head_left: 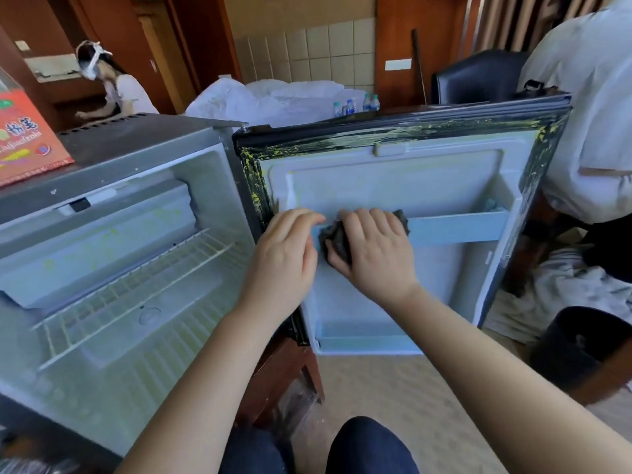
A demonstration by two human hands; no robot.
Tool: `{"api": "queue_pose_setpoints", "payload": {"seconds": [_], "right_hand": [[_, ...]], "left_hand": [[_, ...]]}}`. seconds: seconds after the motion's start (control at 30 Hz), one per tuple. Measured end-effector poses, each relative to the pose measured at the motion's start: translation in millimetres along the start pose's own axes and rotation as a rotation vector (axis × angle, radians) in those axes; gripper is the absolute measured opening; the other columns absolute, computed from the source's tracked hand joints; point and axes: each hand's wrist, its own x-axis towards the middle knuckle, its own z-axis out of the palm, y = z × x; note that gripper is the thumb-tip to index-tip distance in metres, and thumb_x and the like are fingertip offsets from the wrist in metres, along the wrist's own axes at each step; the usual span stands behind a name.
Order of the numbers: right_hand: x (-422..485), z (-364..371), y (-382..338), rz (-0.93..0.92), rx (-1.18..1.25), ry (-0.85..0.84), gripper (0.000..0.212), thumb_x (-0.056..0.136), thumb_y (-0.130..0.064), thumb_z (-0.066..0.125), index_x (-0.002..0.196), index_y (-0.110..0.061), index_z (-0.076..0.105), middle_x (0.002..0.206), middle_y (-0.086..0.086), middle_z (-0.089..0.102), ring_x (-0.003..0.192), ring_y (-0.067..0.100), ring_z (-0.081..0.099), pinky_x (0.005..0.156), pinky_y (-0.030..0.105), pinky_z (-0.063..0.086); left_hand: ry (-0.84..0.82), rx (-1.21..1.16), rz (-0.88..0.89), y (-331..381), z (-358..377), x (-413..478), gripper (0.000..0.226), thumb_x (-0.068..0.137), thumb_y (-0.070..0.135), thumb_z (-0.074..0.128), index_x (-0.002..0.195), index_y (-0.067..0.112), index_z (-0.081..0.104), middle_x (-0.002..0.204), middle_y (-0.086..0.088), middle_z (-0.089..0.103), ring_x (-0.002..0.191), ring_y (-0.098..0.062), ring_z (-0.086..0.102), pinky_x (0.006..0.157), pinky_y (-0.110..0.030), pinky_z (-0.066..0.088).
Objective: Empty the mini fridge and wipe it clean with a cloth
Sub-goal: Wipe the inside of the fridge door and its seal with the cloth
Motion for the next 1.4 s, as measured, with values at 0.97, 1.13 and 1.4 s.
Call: {"api": "queue_pose_setpoints", "payload": {"seconds": [0.97, 1.13, 1.4], "right_hand": [[-77.4, -21.2, 19.0, -0.162, 0.39, 0.015, 0.029, 0.1, -0.014, 0.039, 0.121, -0.001, 0.054, 0.121, 0.016, 0.062, 0.116, 0.031, 0.053, 0.105, 0.041, 0.039], [-152.7, -14.9, 60.8, 0.01, 0.172, -0.326, 0.027, 0.094, -0.029, 0.041, 0.09, -0.009, 0.06, 0.077, 0.006, 0.058, 0.072, 0.033, 0.058, 0.07, 0.036, 0.039], [-183.3, 24.1, 95.4, 0.017, 0.032, -0.383, 0.03, 0.091, -0.034, 0.043, 0.091, -0.008, 0.059, 0.076, 0.007, 0.055, 0.069, 0.032, 0.055, 0.061, 0.037, 0.047]], "left_hand": [[-0.198, 0.103, 0.017, -0.5, 28.8, -82.2, 0.046, 0.094, 0.014, 0.038, 0.137, 0.002, 0.05, 0.146, -0.01, 0.047, 0.138, -0.023, 0.038, 0.117, -0.037, 0.027], [-0.591, 0.053, -0.118, -3.6, 75.5, -127.6, 0.045, 0.098, 0.018, 0.037, 0.141, 0.01, 0.045, 0.148, -0.005, 0.044, 0.138, -0.019, 0.037, 0.119, -0.031, 0.023], [-0.632, 0.075, -0.237, -15.2, 117.2, -176.5, 0.058, 0.098, 0.006, 0.044, 0.152, 0.01, 0.024, 0.159, -0.003, 0.022, 0.149, -0.021, 0.018, 0.112, -0.023, -0.004]]}}
